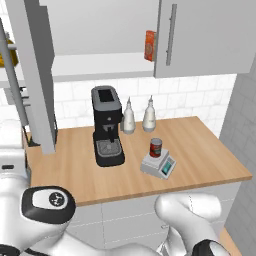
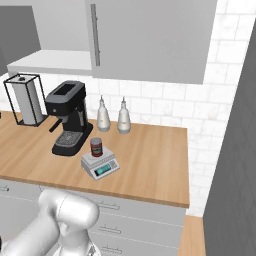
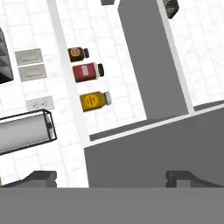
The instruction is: Pick the canned food and place it on the digital scale for weighing, and close the cabinet.
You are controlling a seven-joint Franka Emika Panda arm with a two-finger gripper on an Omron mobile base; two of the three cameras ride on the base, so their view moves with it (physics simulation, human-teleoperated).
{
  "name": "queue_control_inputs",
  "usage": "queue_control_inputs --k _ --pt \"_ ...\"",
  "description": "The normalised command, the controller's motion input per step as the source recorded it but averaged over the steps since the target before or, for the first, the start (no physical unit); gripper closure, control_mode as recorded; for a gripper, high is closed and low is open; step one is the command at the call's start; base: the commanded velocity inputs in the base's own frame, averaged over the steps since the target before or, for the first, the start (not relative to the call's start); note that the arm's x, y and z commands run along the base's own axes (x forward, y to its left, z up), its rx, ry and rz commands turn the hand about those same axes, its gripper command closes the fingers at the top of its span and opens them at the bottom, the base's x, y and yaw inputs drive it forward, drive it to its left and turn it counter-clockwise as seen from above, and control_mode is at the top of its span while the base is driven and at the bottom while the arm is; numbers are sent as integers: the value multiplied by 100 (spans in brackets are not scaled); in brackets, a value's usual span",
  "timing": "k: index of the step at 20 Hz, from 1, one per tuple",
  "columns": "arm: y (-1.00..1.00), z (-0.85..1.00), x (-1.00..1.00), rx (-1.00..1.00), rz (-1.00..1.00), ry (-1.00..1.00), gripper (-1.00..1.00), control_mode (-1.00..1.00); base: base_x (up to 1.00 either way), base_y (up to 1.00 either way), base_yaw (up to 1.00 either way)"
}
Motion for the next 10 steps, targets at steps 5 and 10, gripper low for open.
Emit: queue_control_inputs --k 5,10 --pt "57 -18 99 0 -22 0 -100 -100 0 0 0" --pt "7 13 20 0 -24 -5 -100 -100 0 0 0"
